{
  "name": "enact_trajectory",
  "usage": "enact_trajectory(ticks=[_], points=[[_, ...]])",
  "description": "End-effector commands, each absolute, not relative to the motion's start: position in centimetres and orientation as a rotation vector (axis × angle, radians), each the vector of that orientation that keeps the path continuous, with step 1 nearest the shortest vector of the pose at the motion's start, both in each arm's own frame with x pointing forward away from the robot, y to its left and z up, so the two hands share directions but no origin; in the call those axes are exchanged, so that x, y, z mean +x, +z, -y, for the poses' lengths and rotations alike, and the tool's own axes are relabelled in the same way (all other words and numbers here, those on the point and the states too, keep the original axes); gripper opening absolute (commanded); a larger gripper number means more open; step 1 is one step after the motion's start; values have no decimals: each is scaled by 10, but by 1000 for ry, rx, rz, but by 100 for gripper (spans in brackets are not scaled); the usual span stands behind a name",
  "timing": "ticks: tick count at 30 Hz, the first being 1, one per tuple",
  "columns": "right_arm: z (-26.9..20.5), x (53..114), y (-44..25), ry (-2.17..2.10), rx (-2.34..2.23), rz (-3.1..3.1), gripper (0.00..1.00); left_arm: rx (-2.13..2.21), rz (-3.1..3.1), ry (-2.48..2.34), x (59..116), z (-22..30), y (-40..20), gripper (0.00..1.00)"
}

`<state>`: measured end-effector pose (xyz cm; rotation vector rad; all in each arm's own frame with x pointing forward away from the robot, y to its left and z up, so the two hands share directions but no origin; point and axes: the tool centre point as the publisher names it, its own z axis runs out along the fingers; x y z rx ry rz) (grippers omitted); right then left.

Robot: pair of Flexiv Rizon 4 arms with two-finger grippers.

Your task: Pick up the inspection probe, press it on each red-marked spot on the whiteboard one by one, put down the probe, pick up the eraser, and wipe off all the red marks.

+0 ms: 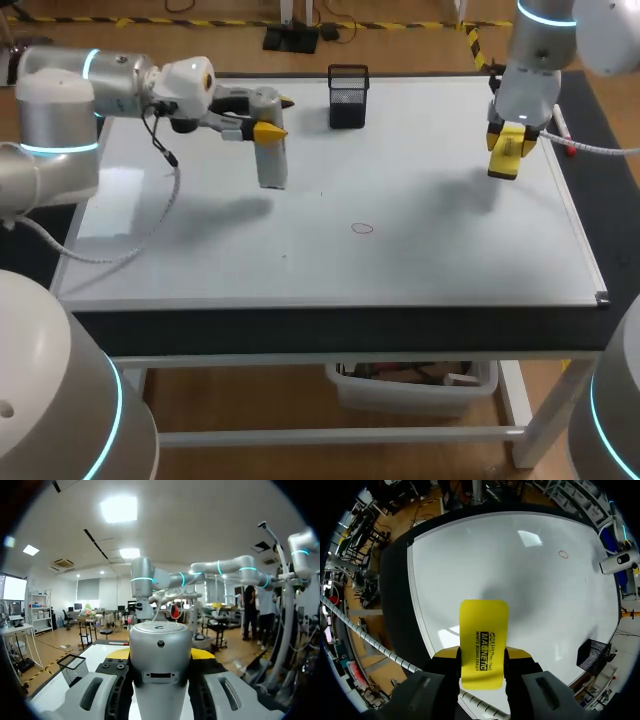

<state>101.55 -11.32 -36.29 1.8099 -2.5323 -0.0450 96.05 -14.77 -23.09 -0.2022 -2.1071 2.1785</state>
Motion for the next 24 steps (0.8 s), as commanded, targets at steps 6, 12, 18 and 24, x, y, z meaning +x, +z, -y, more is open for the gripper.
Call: enact_trajectory(ticks=[6,12,18,24], points=[[114,1015,-362,-41,1813,2530,0,-301,2054,2137,932,190,-230,0],[114,1015,-362,-41,1813,2530,0,-366,1994,2101,923,212,-230,0],[114,1015,-362,-41,1813,2530,0,-426,1923,2045,912,239,-236,0],[114,1015,-362,-41,1813,2530,0,-483,1852,1990,901,261,-240,0]])
